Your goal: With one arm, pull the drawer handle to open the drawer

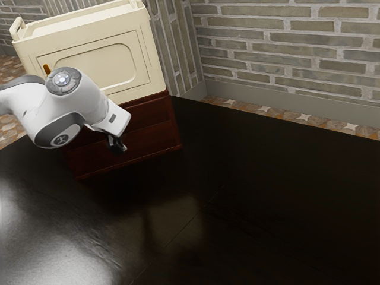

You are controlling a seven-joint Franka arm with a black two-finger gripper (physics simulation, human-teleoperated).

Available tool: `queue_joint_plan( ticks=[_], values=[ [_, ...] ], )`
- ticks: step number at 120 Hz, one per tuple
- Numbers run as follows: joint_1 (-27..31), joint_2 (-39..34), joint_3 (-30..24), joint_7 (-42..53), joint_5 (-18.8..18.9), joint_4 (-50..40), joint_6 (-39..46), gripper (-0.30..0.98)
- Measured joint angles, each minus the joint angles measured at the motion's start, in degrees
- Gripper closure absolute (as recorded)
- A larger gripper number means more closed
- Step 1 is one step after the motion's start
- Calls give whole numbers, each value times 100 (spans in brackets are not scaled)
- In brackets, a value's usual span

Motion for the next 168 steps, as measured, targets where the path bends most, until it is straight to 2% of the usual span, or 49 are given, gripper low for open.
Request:
queue_joint_plan(
  ticks=[17, 43, 80, 110, 136, 154, 168],
  values=[
    [4, 23, -1, 35, 4, 1, 18, 11],
    [36, 168, -42, 67, -78, 8, 27, 40],
    [74, 462, -142, 107, -303, 0, 17, 61],
    [88, 516, -142, -50, -236, -44, 70, 78],
    [200, 814, -177, -225, -432, -198, 71, 78],
    [684, 894, -613, -203, -721, -423, 39, 77],
    [944, 900, -791, -168, -759, -529, 20, 76]
  ],
)
